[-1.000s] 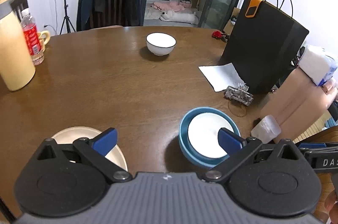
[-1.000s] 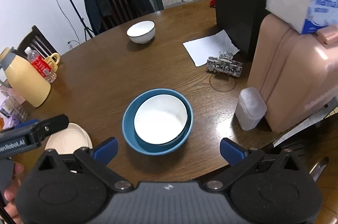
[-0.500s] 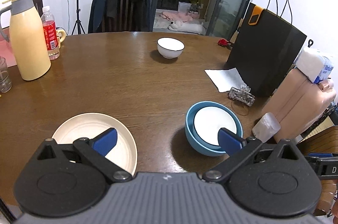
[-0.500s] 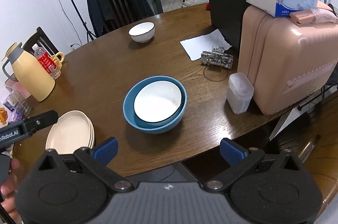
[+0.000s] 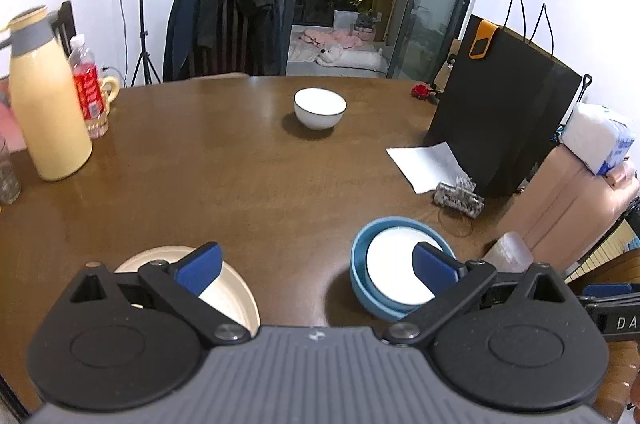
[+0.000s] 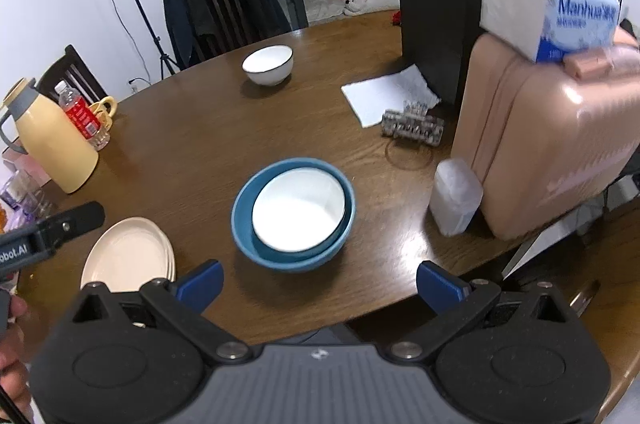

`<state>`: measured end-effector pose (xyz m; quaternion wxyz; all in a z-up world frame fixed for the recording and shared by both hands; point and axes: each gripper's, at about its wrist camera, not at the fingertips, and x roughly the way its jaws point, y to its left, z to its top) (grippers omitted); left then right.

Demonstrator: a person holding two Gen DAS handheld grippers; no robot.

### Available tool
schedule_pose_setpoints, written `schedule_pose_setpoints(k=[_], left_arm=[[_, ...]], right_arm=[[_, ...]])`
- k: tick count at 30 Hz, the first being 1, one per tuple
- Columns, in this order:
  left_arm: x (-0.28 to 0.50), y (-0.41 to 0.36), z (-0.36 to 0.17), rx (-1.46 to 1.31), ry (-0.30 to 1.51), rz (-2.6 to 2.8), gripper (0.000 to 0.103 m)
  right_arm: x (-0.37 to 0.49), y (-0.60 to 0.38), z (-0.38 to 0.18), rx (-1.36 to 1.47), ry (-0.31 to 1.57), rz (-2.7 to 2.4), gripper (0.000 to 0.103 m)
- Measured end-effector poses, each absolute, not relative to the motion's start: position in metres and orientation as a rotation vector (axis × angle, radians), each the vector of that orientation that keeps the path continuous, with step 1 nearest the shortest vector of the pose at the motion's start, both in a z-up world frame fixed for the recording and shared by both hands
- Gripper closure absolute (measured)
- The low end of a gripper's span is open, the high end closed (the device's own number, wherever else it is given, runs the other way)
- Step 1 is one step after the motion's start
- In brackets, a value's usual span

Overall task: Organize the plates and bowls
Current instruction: 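Withdraw both grippers up and back from the nested bowls, then move both grippers toward the remaining white bowl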

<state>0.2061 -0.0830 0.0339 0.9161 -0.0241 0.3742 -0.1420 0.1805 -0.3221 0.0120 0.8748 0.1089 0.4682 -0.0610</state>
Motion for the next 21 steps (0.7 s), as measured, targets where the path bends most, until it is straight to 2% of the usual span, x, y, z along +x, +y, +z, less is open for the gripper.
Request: schedule_pose_setpoints(k=[13, 21], left_arm=[[0.279, -0.087, 0.058, -0.012, 0.777, -0.270, 0.000], [0.341, -0.090, 0.073, -0.007, 0.770, -0.244, 0.000]], right_arm=[[0.258, -0.335, 0.043, 0.139, 0.992, -0.153, 0.000], [0.337, -0.340, 0.056, 0.168, 0.993, -0.101, 0.000]])
